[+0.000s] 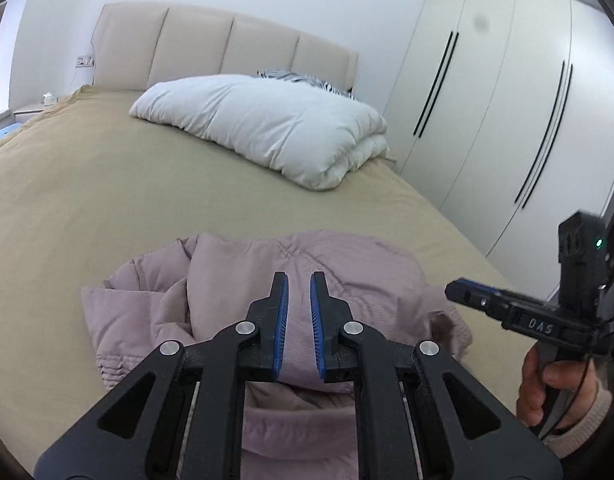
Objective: Fold large clothes
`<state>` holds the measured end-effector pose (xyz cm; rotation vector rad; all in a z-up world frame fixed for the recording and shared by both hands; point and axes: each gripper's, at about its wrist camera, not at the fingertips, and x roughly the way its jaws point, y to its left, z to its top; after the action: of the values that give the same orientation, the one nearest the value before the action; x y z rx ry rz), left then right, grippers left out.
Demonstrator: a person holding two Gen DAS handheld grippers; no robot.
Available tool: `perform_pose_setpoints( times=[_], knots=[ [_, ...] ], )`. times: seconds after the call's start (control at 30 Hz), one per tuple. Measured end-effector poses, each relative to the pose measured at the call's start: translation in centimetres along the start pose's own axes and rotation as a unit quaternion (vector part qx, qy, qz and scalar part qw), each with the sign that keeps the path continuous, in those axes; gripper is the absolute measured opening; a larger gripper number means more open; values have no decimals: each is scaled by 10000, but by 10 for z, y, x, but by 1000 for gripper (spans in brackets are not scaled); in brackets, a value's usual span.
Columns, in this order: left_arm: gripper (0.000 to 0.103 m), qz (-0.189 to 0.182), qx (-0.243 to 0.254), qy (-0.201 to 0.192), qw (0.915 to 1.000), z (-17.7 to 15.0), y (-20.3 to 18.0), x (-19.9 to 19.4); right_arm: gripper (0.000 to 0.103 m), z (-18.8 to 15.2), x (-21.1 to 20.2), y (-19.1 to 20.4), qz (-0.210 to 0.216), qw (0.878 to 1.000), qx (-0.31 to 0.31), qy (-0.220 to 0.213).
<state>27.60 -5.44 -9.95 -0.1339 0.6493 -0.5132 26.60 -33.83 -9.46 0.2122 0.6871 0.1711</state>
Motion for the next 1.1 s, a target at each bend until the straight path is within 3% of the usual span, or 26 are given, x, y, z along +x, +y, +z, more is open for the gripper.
perform_pose_setpoints(
  times=[0.07, 0.13, 0.2, 0.27, 0.33, 0.4, 0.5, 0.57, 0.67, 0.73, 0.8, 0.87, 0.93, 1.0, 1.1],
  knots=[
    [10, 189, -38, 515, 9985, -14, 9, 37, 37, -2, 26, 7, -66, 9995, -124, 291],
    [10, 314, -197, 1049, 9938, -41, 23, 74, 35, -21, 58, 10, -481, 9949, -497, 733],
    [10, 359, -161, 1037, 9938, -61, 29, 85, 35, -48, 84, 2, -521, 9913, -605, 1042],
    [10, 402, -20, 1079, 9933, -69, 26, 87, 35, -63, 84, 1, -552, 9910, -910, 807],
    [10, 264, -213, 1126, 9931, -64, 31, 83, 33, -59, 77, 3, -542, 9900, -943, 904],
    [10, 217, -434, 838, 9953, -47, 39, 68, 33, -41, 59, 0, -439, 9932, -717, 800],
    [10, 113, -498, 201, 9985, -28, 41, 35, 33, 0, 26, 1, -260, 9985, -467, 111],
    [10, 69, -507, -80, 9987, -19, 35, 23, 33, 19, 21, 12, -12, 9988, -486, -44],
    [10, 23, -721, 233, 9971, -23, 43, 39, 33, 16, 49, 43, 178, 9951, -939, 242],
    [10, 42, -951, 366, 9948, -23, 55, 51, 33, -13, 84, 60, -39, 9880, -1354, 738],
    [10, 32, -1123, 297, 9932, -28, 61, 44, 34, -50, 124, 55, -267, 9814, -1386, 1298],
    [10, 11, -1128, 191, 9934, -26, 63, 34, 34, -56, 120, 51, -179, 9845, -1317, 1142],
    [10, -30, -1102, 101, 9939, -22, 66, 26, 33, -39, 105, 46, 45, 9872, -945, 1285],
    [10, -150, -1146, 50, 9933, -15, 68, 21, 33, -12, 75, 45, 301, 9923, -813, 882],
    [10, -364, -1011, 130, 9941, -3, 54, 28, 39, 34, 51, 44, 231, 9959, -837, 264]
  ],
)
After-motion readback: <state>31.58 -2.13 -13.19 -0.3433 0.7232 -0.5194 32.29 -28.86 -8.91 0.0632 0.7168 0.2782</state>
